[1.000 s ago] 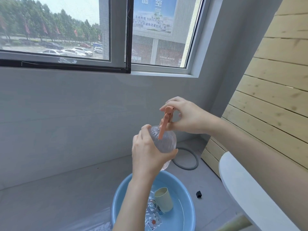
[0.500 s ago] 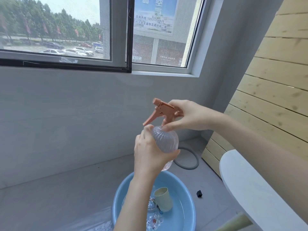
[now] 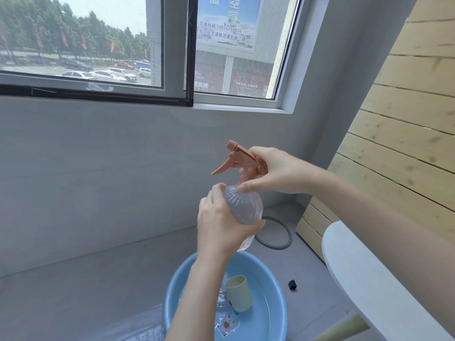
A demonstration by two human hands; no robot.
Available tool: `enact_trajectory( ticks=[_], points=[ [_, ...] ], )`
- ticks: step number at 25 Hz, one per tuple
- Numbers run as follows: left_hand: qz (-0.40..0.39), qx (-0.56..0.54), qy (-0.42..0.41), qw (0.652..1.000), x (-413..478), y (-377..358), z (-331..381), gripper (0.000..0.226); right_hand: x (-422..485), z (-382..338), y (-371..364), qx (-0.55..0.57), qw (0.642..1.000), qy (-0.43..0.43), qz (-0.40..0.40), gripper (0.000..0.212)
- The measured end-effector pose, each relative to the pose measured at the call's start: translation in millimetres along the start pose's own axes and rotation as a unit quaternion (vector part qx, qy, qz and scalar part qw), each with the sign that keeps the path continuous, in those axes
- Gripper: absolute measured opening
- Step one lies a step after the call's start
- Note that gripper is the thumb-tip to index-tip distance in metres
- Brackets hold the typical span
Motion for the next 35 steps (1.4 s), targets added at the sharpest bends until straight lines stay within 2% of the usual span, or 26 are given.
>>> enact_trajectory(
  ticks=[2, 7, 10, 14, 18, 20, 23, 26, 28, 31, 35],
  points=[
    [-0.004, 0.0, 0.002, 1.0, 0.1, -1.1, -0.5, 0.094, -0.2, -1.3, -0.4, 0.062, 0.998, 0.011, -0.013, 0.039],
    [-0.014, -0.003, 0.01, 1.0, -1.2, -4.9, -4.4, 0.095, -6.6, -9.5, 0.2, -0.005, 0.997, 0.032, 0.075, 0.032],
    [-0.011, -0.007, 0.013, 1.0, -0.9, -3.4, -4.7, 0.094, -10.2, -9.8, 1.6, 0.005, 0.993, 0.036, 0.11, 0.032],
    [-0.004, -0.025, 0.007, 1.0, -0.2, 3.6, -0.7, 0.093, -7.6, -5.1, -2.5, 0.111, 0.992, 0.024, 0.051, 0.031],
    [-0.002, -0.058, 0.004, 0.998, -1.8, 6.0, 5.2, 0.097, -11.4, -12.2, 7.1, 0.118, 0.986, 0.054, 0.106, 0.023],
    [-0.025, -0.093, 0.018, 0.995, -1.5, 2.9, 5.4, 0.107, -12.0, -12.8, 18.4, 0.144, 0.982, 0.045, 0.114, 0.022],
    [-0.106, -0.094, 0.026, 0.99, -1.9, -8.6, 1.6, 0.125, -12.8, -11.5, 27.2, 0.158, 0.982, 0.034, 0.092, 0.021],
    [-0.155, -0.083, 0.029, 0.984, -8.4, -18.0, 2.2, 0.117, -16.5, -5.9, 26.5, 0.172, 0.981, 0.029, 0.088, 0.022],
    [-0.126, -0.075, 0.02, 0.989, -8.1, -15.8, 2.7, 0.105, -17.7, 2.6, 23.2, 0.199, 0.977, 0.017, 0.075, 0.026],
    [-0.075, -0.07, 0.012, 0.995, -8.0, -8.5, 4.1, 0.099, -25.4, 10.7, 15.6, 0.236, 0.971, 0.011, 0.037, 0.032],
    [-0.025, -0.052, -0.001, 0.998, -4.4, -2.6, 8.9, 0.103, -30.6, 7.8, 20.4, 0.206, 0.971, 0.024, 0.12, 0.026]
  ],
)
Point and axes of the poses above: each hand's wrist, its own x-axis towards the middle knuckle, its own y-axis out of the back of the hand, z = x × y, the point moved 10 cm from there along x, towards the middle knuckle, and after that the axes turned 1 degree about y, right-handed, at the moved point
